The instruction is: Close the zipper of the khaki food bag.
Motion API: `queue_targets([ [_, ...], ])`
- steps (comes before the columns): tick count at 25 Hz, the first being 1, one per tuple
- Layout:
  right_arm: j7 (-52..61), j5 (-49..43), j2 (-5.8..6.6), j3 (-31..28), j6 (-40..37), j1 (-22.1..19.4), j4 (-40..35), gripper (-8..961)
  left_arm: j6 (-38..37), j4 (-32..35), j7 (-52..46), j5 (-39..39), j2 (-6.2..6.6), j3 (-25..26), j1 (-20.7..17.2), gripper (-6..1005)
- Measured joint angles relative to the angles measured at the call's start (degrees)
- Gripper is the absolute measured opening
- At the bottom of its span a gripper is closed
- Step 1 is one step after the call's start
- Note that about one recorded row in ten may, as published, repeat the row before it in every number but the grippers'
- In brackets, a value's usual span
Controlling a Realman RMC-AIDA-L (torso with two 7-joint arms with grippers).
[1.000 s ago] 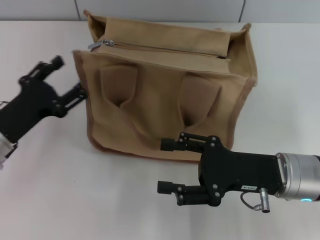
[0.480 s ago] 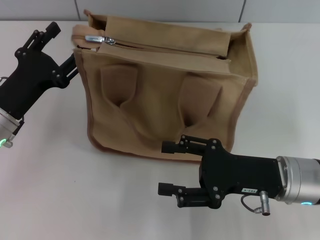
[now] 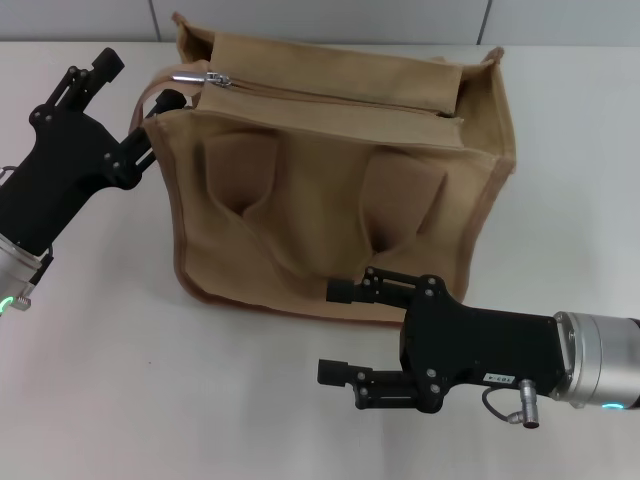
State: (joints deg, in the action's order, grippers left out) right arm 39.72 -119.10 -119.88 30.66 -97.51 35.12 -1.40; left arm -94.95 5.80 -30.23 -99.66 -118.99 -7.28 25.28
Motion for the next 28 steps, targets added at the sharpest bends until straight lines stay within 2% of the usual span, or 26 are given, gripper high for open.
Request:
queue_targets([
  [10, 0.0, 0.0, 0.00, -0.8, -0.5, -0.1, 0.0, 775, -2.1, -1.4, 4.4, -0.4, -0.02, -0.5, -0.7, 726],
  [14, 0.0, 0.0, 0.00, -0.8, -0.5, -0.1, 0.1, 775, -2.1, -1.7, 4.5, -0.3, -0.01, -0.5, -0.2, 505],
  [22, -1.2, 0.0, 0.00, -0.9, -0.6, -0.2, 1.2, 775, -1.9, -2.7, 4.5, -0.2, -0.01, 0.3, 0.0, 237],
  [28, -2.9, 0.0, 0.00, -0.9, -0.8, -0.3, 2.3, 775, -2.0, -3.3, 4.5, -0.1, -0.11, 1.9, 1.5, 139],
])
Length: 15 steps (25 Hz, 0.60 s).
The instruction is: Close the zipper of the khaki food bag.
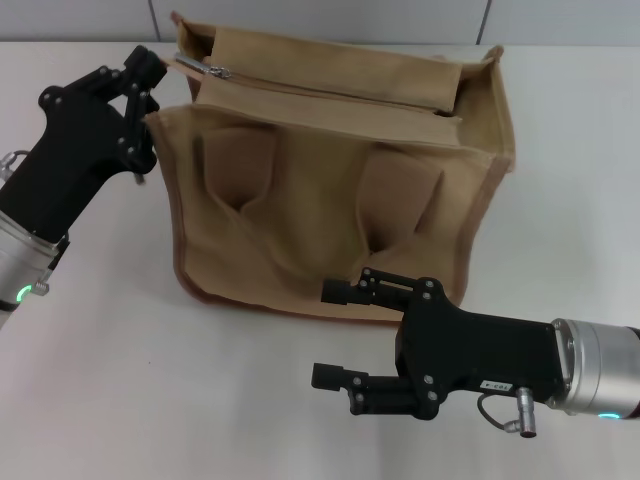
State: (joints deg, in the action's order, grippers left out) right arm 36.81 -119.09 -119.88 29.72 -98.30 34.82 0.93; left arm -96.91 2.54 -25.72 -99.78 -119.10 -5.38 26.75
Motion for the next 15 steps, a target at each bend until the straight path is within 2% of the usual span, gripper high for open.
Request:
queue_targets([
  [6, -2.3, 0.0, 0.00, -0.6, -3.4, -1.6, 0.1, 775, -2.1, -1.0, 0.0, 0.0, 0.00, 0.1, 1.0, 40],
  [10, -4.5, 0.0, 0.05, -3.6, -6.3, -3.7, -0.1, 775, -3.5, -1.2, 0.1, 0.0, 0.00, 0.0, 1.0, 43],
  [15, -4.6, 0.0, 0.08, -3.8, -6.2, -3.8, -0.3, 775, -2.8, -1.2, 0.1, -0.1, 0.01, -0.1, 0.6, 63],
])
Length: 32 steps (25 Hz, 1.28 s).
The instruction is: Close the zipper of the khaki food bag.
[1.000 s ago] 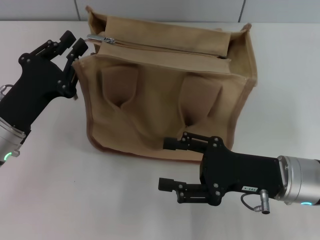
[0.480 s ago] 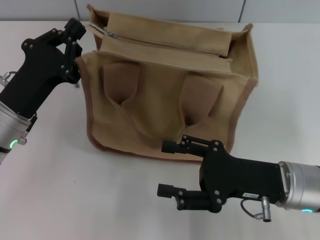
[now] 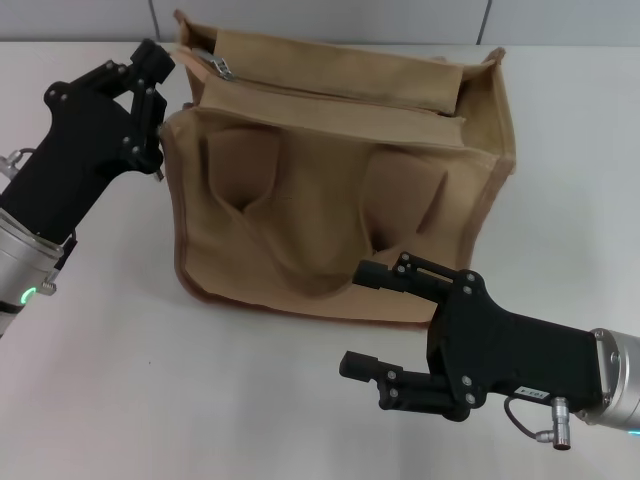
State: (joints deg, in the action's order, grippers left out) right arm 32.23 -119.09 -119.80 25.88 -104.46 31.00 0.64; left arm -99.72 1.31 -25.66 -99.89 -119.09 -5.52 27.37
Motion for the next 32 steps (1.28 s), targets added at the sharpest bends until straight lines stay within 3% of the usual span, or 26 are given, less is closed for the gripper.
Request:
queue_targets([
  [7, -0.1, 0.0, -0.03, 0.0, 0.3, 0.5, 0.1, 775, 6.3, 0.7, 0.8, -1.5, 0.09, -0.7, -0.1, 97],
  [17, -0.1, 0.0, -0.08, -0.3, 0.3, 0.4, 0.0, 776, 5.8, 2.3, 3.7, -2.1, 0.39, -0.6, -1.5, 145],
  [25, -0.1, 0.0, -0.08, -0.3, 0.3, 0.8, 0.0, 776, 8.2, 3.9, 4.1, -2.7, 0.25, -0.6, -2.1, 491],
  [32, -0.1, 0.0, -0.08, -0.4, 0.3, 0.9, 0.0, 776, 11.9, 2.7, 6.6, -2.7, 0.00, -0.6, -1.9, 521],
])
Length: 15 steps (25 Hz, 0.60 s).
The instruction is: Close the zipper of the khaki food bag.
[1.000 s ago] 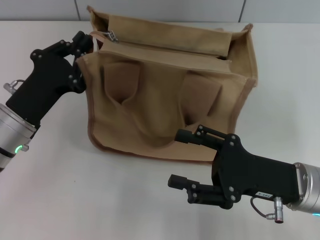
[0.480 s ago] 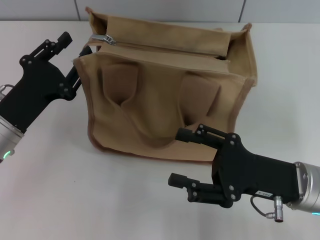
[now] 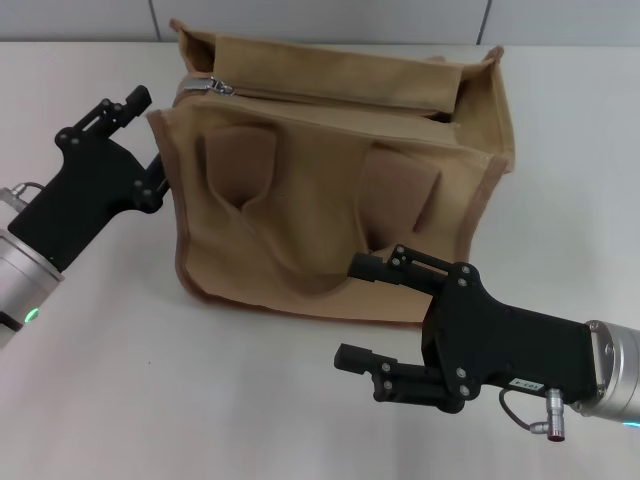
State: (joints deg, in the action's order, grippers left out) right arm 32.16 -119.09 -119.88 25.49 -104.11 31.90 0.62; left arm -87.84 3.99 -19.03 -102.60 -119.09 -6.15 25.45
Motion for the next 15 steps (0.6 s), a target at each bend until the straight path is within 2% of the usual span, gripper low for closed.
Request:
queue_targets([
  [8, 0.0, 0.0, 0.00, 0.0, 1.2, 0.0, 0.2, 776, 0.6, -1.4, 3.1, 0.1, 0.00, -1.1, 0.0, 514],
  [13, 0.0, 0.0, 0.00, 0.0, 1.4, 0.4, 0.4, 776, -1.9, -2.6, 3.2, 0.5, -0.05, 1.4, 0.5, 497],
  [15, 0.0, 0.0, 0.00, 0.0, 1.4, 0.3, 0.4, 776, -4.0, -3.3, 3.1, 0.5, -0.05, 3.9, 0.3, 490],
])
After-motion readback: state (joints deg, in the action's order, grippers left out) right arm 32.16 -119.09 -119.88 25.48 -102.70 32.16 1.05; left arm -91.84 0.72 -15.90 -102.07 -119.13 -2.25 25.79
